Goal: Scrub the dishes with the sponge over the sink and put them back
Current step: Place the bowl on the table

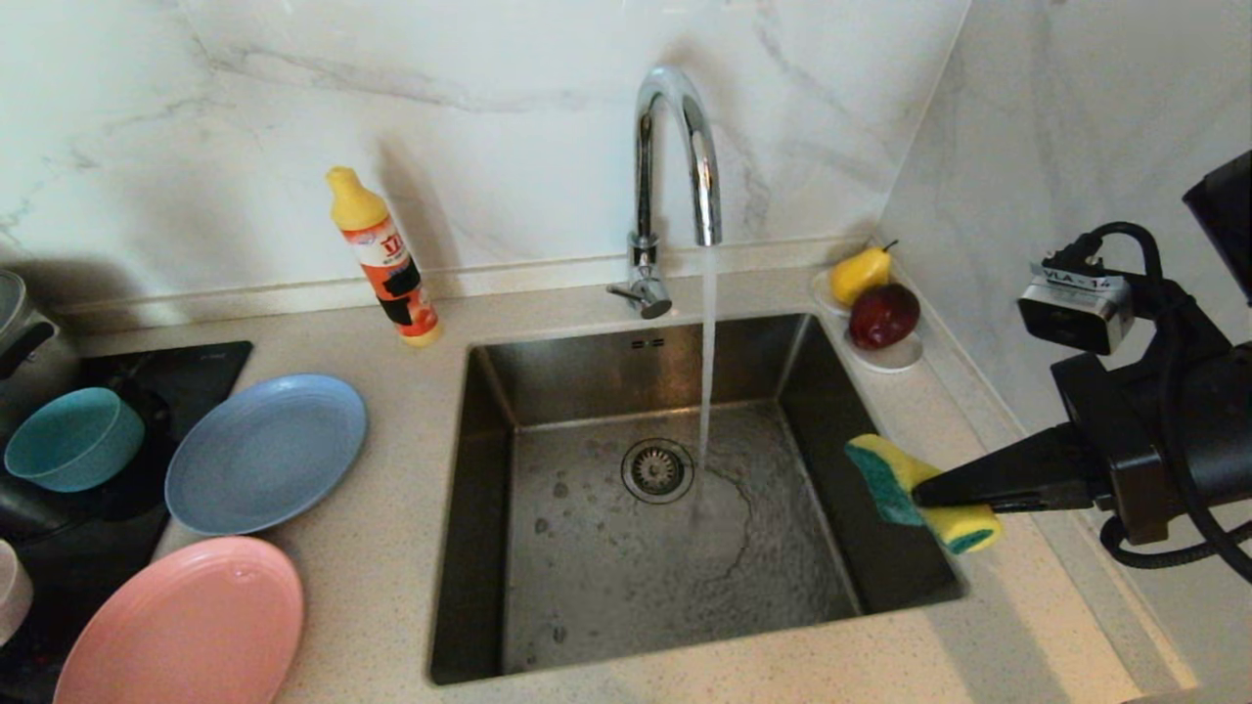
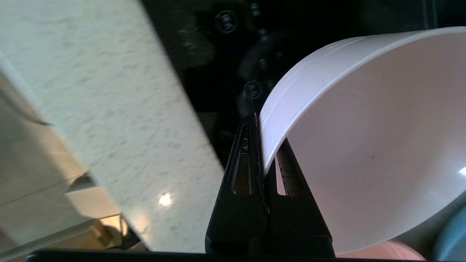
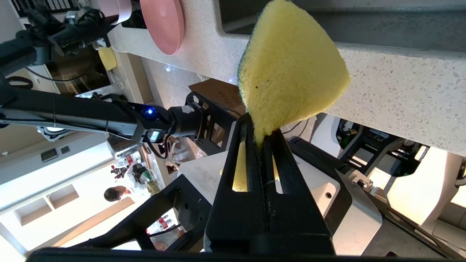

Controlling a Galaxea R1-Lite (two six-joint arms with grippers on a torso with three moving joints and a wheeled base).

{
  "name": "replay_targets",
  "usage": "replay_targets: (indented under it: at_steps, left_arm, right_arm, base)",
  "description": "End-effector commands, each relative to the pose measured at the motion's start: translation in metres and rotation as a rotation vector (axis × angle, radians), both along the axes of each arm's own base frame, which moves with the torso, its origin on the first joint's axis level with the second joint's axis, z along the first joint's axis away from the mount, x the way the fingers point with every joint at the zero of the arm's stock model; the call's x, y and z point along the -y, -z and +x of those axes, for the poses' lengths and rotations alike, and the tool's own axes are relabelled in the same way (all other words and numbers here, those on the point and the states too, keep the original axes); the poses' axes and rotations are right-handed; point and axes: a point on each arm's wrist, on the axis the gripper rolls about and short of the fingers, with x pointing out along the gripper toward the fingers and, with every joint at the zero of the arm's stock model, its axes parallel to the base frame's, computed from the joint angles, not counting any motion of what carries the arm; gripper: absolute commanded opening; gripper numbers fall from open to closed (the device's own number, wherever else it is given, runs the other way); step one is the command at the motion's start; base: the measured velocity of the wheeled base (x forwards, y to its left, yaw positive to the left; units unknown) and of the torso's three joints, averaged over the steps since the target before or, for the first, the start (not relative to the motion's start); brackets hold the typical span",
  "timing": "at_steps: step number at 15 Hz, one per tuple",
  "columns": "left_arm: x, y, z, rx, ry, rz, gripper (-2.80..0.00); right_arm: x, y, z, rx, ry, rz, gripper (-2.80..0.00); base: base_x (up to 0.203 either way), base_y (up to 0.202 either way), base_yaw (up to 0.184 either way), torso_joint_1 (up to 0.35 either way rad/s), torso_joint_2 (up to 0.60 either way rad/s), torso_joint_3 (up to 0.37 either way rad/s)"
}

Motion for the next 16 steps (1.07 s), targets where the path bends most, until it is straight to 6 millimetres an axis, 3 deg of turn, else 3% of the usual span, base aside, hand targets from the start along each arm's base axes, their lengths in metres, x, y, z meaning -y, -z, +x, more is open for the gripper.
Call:
replay_targets:
  at_steps: [1, 5, 6, 10, 16]
  left_arm:
    - [-0.006, 0.016, 0.003, -0.007, 0.008, -0.041, -2.80]
    - [-0.012, 0.027, 0.006, -0.012, 0.021, -0.060, -2.80]
    - [-0.012, 0.026, 0.007, -0.009, 0.029, -0.051, 0.00]
    - [-0.011, 0.014, 0.004, 0.063, 0.052, -0.047, 0.00]
    - [0.013, -0.054, -0.014, 0.195, 0.077, 0.067, 0.00]
  right_arm:
    - [-0.001, 0.002, 0.002, -0.017, -0.002, -0.001, -2.80]
    - [-0.002, 0.005, 0.005, -0.026, -0.004, -0.006, -2.80]
    - [-0.002, 0.005, 0.005, -0.023, -0.005, -0.006, -2.80]
    - [-0.003, 0.005, 0.005, -0.027, -0.004, -0.008, -2.80]
    - [-0.003, 0.003, 0.007, -0.015, -0.006, -0.005, -2.80]
  base:
    - [0.000, 0.000, 0.000, 0.000, 0.00, 0.000]
    - [0.000, 0.000, 0.000, 0.000, 0.00, 0.000]
    - [0.000, 0.000, 0.000, 0.000, 0.00, 0.000]
    - [0.000, 0.000, 0.000, 0.000, 0.00, 0.000]
    - [0.000, 0.000, 0.000, 0.000, 0.00, 0.000]
